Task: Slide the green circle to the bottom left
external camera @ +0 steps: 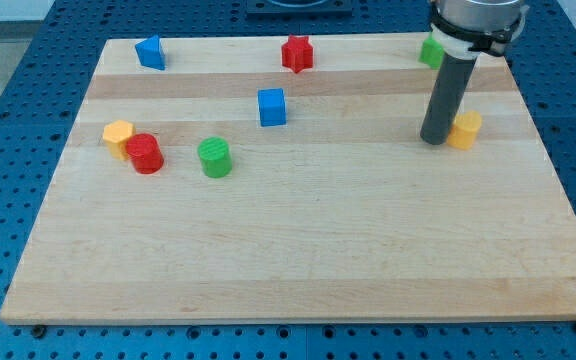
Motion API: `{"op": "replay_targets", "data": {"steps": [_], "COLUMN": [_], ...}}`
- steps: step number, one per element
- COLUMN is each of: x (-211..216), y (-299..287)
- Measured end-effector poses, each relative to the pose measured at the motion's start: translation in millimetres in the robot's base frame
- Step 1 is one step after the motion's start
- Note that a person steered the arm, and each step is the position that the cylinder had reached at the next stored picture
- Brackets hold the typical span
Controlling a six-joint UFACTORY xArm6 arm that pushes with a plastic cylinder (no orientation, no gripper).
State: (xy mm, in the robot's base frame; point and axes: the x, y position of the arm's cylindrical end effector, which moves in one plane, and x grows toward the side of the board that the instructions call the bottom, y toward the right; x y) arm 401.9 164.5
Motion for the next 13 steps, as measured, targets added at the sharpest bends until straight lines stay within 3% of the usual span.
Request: {"op": "replay_targets", "data": {"steps": [2,8,13], "x": [0.0,-4.1,41.2], "y": [-34.5,-237.1,-285.8]}}
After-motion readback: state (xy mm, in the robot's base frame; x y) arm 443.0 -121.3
